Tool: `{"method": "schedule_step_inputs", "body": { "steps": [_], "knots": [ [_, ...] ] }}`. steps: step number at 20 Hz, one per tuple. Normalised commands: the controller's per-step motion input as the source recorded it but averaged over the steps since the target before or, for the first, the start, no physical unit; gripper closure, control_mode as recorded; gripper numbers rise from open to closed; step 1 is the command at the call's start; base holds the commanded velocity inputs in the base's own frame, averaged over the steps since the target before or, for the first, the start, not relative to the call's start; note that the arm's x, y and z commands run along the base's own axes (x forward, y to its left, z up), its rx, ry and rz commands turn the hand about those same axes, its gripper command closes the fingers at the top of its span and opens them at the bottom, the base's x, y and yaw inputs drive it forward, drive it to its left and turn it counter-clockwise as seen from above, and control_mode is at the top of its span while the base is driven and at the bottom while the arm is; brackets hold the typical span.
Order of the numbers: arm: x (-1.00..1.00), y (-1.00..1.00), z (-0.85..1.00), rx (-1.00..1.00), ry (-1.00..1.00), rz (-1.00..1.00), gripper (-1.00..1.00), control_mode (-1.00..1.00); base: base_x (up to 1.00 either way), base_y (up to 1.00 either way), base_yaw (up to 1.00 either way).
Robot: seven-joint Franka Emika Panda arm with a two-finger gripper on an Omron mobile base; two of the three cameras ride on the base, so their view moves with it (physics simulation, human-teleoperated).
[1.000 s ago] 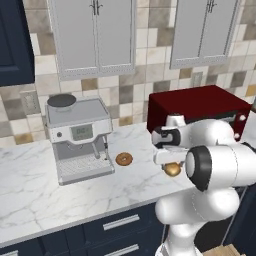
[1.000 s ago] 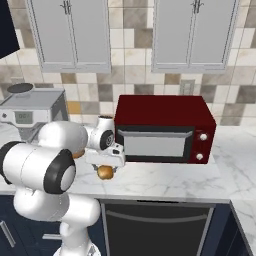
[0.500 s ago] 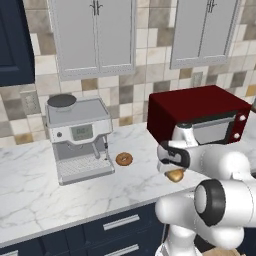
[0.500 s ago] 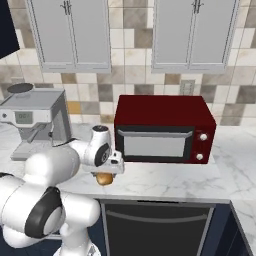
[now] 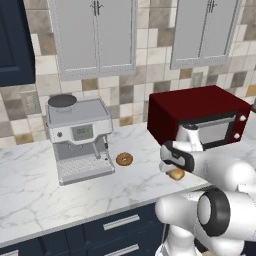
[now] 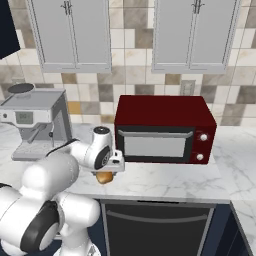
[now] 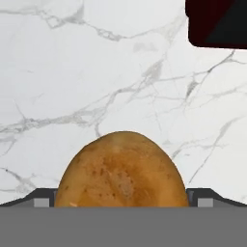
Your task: Place the carrot and potato inside the fridge drawer. Close the drawer after placing the vegetables.
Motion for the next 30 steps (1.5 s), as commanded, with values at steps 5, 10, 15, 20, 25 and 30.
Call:
{"method": "schedule_step_inputs", "body": {
  "steps": [5,10,15,20,25,30],
  "knots": [
    [-0.37,0.01,0.98,0.0,-0.28,0.0,1.0,-1.0,0.0,0.0,0.0],
    [-0.4,0.17,1.0,-0.01,-0.24,0.0,1.0,-1.0,0.0,0.0,0.0],
    [-0.5,0.33,1.0,-0.01,-0.14,0.0,1.0,-1.0,0.0,0.0,0.0],
    [-0.78,0.2,0.97,0.0,-0.06,0.0,1.0,-1.0,0.0,0.0,0.0],
    [-0.93,0.14,0.41,0.0,-0.02,0.0,1.0,-1.0,0.0,0.0,0.0],
    [-0.56,0.02,-0.06,0.0,-0.03,0.0,1.0,-1.0,0.0,0.0,0.0]
  ]
}}
